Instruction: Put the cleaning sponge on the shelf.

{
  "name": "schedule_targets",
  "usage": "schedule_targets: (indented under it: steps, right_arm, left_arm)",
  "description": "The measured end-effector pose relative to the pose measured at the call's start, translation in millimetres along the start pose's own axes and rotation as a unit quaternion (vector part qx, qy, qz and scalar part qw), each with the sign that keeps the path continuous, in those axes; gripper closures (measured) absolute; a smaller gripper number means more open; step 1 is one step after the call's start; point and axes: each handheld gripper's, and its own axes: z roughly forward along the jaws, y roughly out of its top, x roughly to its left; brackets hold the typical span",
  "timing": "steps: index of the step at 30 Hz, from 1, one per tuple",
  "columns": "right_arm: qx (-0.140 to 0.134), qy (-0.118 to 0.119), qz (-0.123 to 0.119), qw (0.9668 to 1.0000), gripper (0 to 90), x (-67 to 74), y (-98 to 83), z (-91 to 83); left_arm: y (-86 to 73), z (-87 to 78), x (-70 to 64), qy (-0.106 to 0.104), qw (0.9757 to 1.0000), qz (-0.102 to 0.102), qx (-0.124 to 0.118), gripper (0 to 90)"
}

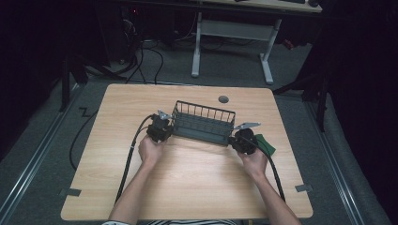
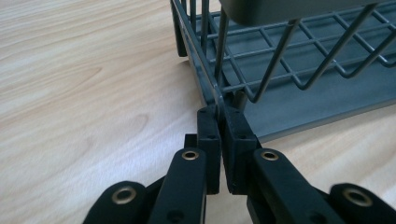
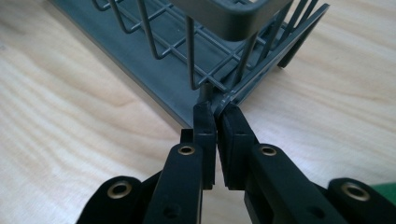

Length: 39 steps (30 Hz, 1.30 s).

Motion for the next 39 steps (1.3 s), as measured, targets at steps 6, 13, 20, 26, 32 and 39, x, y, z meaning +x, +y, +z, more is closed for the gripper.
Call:
schedule_targets:
  steps: [6, 13, 20, 26, 32, 39]
  right_arm:
    - [-0.003, 0.006, -0.016, 0.9999, 86.6, 12.7, -7.9, -8.4]
    - [-0.005, 0.023, -0.023, 0.9995, 86.5, 26.0, -24.7, -23.9]
    - [-0.009, 0.032, -0.024, 0.9992, 86.4, 34.4, -40.2, -33.1]
    - [-0.011, 0.031, -0.032, 0.9989, 86.4, 43.2, -50.4, -39.5]
    - [-0.017, 0.036, -0.043, 0.9983, 86.0, 51.7, -58.4, -42.9]
    - [-0.024, 0.042, -0.039, 0.9981, 68.1, 53.6, -61.2, -42.4]
  left_arm:
    - [-13.0, -13.8, -3.9, 0.001, 1.0, 0.0, -0.004, 87.1]
    - [-28.7, -29.6, -12.0, -0.005, 0.9999, 0.0, -0.013, 87.0]
    - [-45.9, -43.6, -23.5, -0.005, 0.9998, 0.006, -0.016, 87.0]
    - [-57.7, -51.7, -27.7, -0.009, 0.9998, 0.004, -0.02, 87.0]
    - [-67.9, -55.4, -27.5, -0.01, 0.9997, -0.002, -0.021, 86.8]
    - [-71.0, -56.0, -25.7, -0.017, 0.9995, -0.007, -0.024, 85.0]
